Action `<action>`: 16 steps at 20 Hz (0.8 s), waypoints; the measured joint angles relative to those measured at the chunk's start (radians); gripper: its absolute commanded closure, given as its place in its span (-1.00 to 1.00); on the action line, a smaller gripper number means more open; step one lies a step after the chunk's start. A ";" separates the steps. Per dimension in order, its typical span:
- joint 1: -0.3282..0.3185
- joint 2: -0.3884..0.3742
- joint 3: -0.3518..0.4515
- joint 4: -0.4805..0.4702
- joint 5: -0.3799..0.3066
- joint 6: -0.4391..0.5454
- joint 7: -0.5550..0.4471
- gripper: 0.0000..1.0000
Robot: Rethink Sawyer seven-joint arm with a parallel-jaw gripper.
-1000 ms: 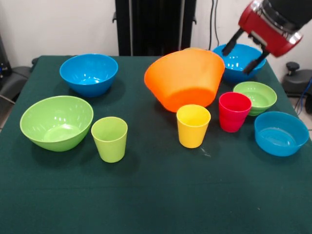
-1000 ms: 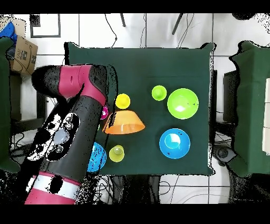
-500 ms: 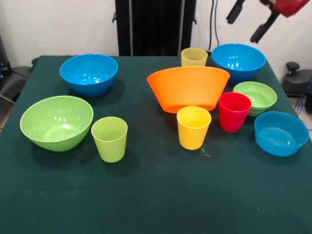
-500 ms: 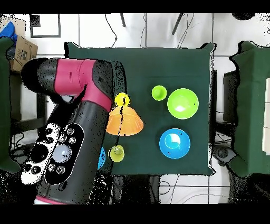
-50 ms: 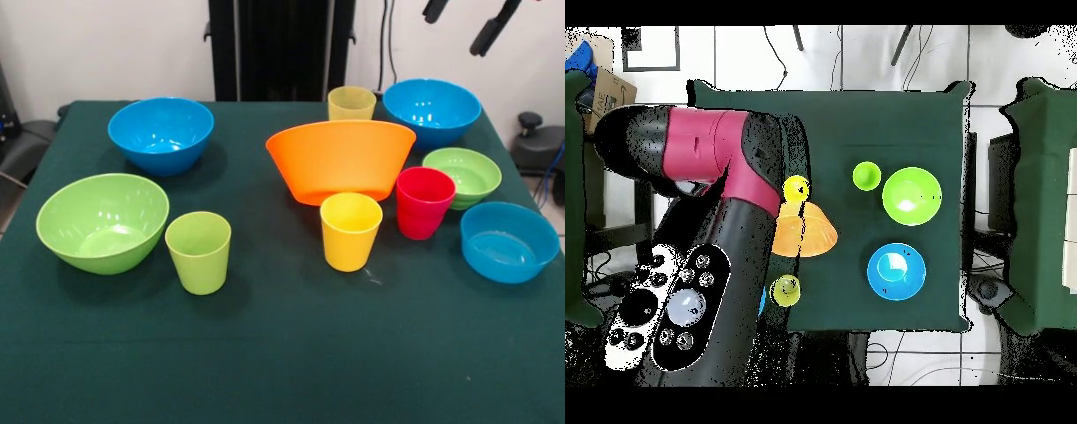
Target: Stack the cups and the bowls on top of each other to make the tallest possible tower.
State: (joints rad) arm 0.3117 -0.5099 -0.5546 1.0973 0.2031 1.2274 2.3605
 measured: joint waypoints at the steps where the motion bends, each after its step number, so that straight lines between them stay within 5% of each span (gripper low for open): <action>1: 0.001 0.000 0.001 0.001 -0.003 0.000 0.000 -1.00; 16: 0.032 0.002 0.002 0.055 -0.059 -0.152 0.000 -1.00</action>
State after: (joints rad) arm 0.3433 -0.5084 -0.5526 1.1525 0.1441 1.0757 2.3605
